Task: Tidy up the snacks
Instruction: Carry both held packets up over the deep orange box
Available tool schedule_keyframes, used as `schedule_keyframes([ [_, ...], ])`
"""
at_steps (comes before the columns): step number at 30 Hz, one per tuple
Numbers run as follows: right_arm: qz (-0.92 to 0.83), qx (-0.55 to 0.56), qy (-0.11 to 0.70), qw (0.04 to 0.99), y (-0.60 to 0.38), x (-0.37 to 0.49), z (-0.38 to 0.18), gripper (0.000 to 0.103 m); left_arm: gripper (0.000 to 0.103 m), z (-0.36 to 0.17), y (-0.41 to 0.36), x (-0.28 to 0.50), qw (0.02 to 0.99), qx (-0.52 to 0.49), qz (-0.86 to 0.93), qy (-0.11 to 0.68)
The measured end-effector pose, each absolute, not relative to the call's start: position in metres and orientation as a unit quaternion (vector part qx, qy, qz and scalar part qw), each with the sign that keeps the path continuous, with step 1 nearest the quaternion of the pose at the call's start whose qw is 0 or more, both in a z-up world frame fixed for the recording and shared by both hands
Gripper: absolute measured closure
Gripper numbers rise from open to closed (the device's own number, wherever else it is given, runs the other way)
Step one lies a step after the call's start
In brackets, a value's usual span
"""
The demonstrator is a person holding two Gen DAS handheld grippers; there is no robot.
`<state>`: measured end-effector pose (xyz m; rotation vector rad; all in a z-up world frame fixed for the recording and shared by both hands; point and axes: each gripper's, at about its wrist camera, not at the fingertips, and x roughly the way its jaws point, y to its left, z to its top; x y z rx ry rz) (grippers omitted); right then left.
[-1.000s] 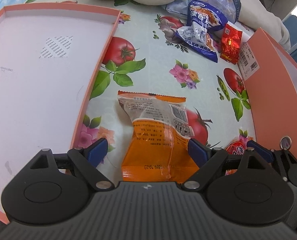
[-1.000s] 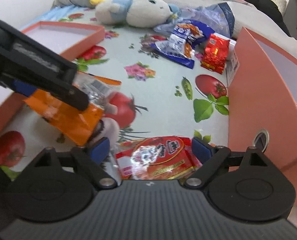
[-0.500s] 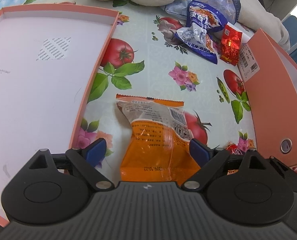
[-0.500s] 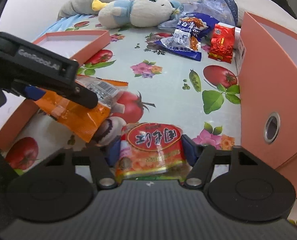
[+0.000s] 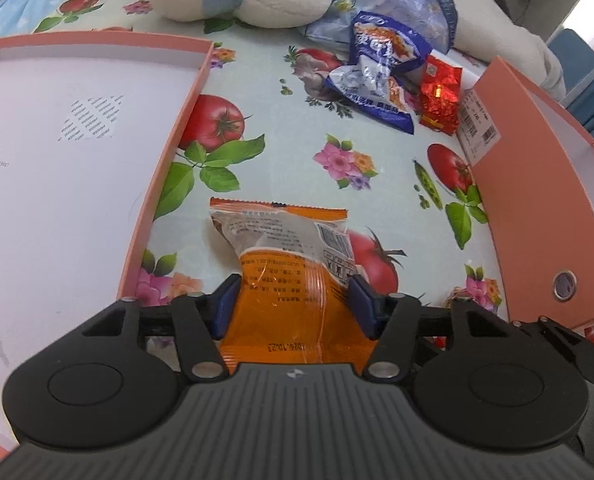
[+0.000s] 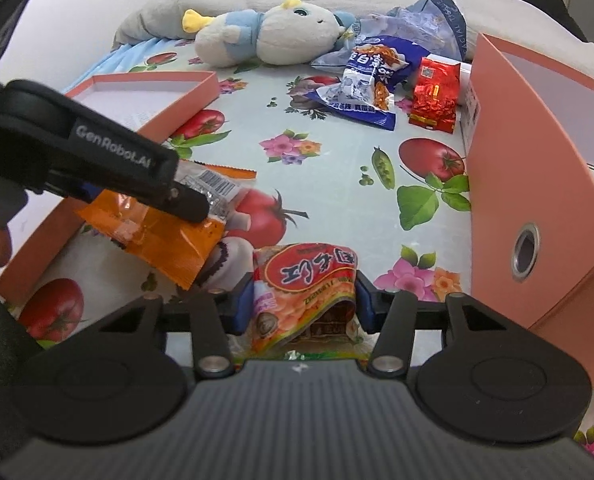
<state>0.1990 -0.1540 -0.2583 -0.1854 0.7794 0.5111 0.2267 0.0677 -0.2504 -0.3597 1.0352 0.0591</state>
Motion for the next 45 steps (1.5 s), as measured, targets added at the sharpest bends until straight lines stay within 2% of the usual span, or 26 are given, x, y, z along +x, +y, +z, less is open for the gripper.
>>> schedule_keyframes([
  [6, 0.245, -0.07, 0.377, 0.891, -0.158, 0.201, -0.249, 0.051, 0.058, -0.239, 0.071, 0.221, 0.862, -0.172, 0.028, 0.475],
  [9, 0.246, -0.062, 0.371, 0.893, -0.158, 0.201, -0.241, 0.051, 0.059, -0.231, 0.071, 0.22, 0.868, -0.169, 0.027, 0.466],
  [20, 0.242, -0.029, 0.35, 0.904, -0.164, 0.205, -0.199, 0.051, 0.06, -0.201, 0.074, 0.221, 0.881, -0.174, 0.036, 0.439],
  [45, 0.222, 0.003, 0.251, 0.942, -0.205, 0.215, -0.089, 0.051, 0.06, -0.072, 0.049, 0.225, 0.924, -0.163, 0.017, 0.344],
])
